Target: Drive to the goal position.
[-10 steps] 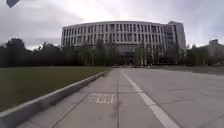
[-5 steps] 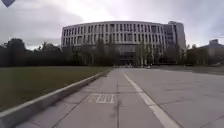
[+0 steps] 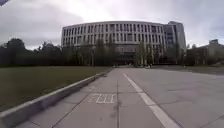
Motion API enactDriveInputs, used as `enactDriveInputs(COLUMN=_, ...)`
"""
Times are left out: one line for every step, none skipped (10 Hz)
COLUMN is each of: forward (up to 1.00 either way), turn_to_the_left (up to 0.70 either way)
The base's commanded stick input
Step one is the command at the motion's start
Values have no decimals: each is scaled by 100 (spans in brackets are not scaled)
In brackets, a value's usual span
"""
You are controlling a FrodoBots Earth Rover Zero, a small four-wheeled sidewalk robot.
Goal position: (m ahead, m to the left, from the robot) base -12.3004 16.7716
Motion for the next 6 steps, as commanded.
enactDriveInputs(forward=6, turn_to_the_left=0)
enactDriveInputs(forward=6, turn_to_the_left=0)
enactDriveInputs(forward=5, turn_to_the_left=0)
enactDriveInputs(forward=5, turn_to_the_left=0)
enactDriveInputs(forward=6, turn_to_the_left=0)
enactDriveInputs(forward=6, turn_to_the_left=0)
